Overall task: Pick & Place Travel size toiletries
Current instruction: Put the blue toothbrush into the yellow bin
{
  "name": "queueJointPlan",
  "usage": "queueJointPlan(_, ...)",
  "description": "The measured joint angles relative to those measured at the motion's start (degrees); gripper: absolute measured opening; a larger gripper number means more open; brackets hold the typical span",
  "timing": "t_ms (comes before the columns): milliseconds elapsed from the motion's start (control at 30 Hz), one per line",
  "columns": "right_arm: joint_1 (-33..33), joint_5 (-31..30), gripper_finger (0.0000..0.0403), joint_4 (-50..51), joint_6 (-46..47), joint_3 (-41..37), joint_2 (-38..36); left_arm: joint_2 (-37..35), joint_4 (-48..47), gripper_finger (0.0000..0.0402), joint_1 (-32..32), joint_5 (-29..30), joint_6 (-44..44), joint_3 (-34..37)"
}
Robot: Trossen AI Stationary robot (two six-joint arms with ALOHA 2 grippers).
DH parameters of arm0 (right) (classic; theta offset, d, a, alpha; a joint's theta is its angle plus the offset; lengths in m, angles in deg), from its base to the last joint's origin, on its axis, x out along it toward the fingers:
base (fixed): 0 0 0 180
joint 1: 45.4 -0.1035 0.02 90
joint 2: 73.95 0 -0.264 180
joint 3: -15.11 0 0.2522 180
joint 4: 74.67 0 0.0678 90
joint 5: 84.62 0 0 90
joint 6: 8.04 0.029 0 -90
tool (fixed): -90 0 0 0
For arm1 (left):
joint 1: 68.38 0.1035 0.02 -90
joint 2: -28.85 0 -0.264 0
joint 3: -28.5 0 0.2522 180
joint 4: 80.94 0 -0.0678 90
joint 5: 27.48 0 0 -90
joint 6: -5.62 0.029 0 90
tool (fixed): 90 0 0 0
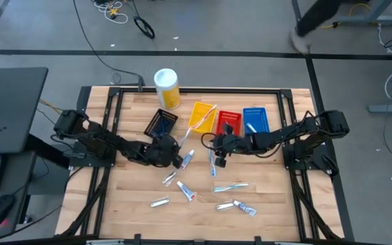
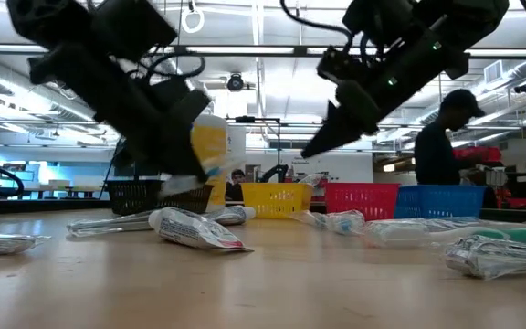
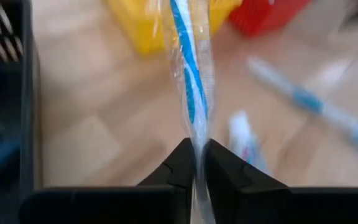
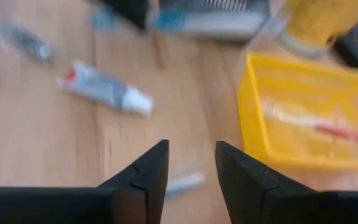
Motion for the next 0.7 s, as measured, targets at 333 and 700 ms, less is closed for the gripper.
queueJointPlan(333, 0.75, 6.74, 0.0140, 5.78, 4.81, -0.02, 0.00, -0.06, -0.06, 0.0021, 7.25, 1.38, 17.72, -12.06)
queueJointPlan(700, 2.16, 10.09, 0.0140, 5.41, 4.96, -0.02, 0.02, 4.35, 3.27, 0.0025, 19.10, -9.36, 30.14, -16.11)
